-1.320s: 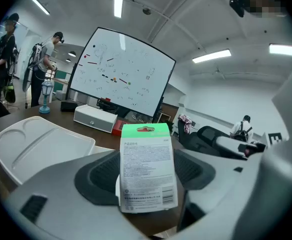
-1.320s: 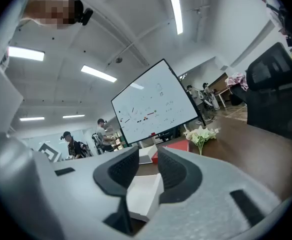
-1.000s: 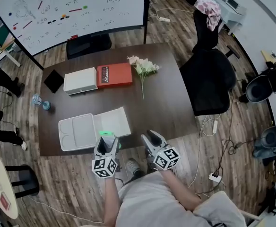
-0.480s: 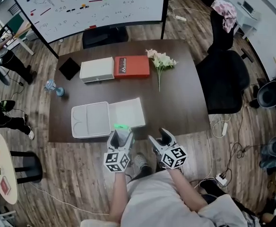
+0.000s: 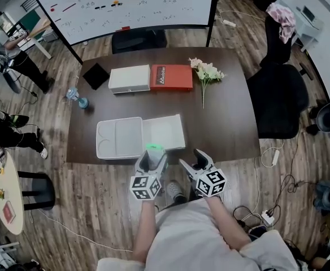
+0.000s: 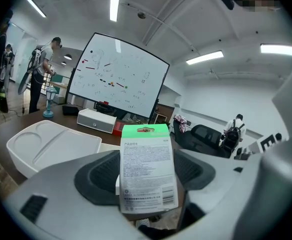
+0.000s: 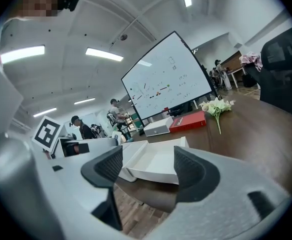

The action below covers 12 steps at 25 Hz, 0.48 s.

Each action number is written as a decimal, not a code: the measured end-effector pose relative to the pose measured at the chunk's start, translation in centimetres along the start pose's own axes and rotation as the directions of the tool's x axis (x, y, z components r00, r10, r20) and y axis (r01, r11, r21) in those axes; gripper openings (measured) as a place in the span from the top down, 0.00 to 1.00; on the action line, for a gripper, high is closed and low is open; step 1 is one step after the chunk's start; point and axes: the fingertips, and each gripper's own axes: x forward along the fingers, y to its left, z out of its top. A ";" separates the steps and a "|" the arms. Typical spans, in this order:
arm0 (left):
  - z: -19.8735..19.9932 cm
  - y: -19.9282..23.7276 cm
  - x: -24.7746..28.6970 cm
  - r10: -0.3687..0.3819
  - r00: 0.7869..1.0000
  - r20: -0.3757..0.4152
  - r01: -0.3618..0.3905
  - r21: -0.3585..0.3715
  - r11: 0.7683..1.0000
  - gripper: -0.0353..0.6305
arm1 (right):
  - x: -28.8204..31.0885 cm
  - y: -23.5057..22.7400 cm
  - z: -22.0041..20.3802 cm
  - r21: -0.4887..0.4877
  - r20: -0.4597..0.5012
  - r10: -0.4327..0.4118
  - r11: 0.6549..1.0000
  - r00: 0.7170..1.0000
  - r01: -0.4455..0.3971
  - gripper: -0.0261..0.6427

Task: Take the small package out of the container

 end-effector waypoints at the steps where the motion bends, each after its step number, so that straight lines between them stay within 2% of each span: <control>1: 0.0 0.2 0.0 0.000 1.000 -0.003 0.000 -0.003 1.000 0.47 | 0.1 0.1 -0.1 0.004 -0.003 0.003 1.000 1.000 -0.003 0.49; 8: 0.6 0.0 1.1 -0.007 1.000 0.007 0.007 0.010 1.000 0.47 | 0.3 -0.6 -0.2 0.015 -0.018 0.000 1.000 1.000 0.001 0.53; 12: 0.5 0.1 1.5 -0.009 1.000 -0.026 0.009 0.029 1.000 0.47 | 0.6 -0.8 -0.9 0.017 -0.063 0.013 1.000 0.998 -0.012 0.53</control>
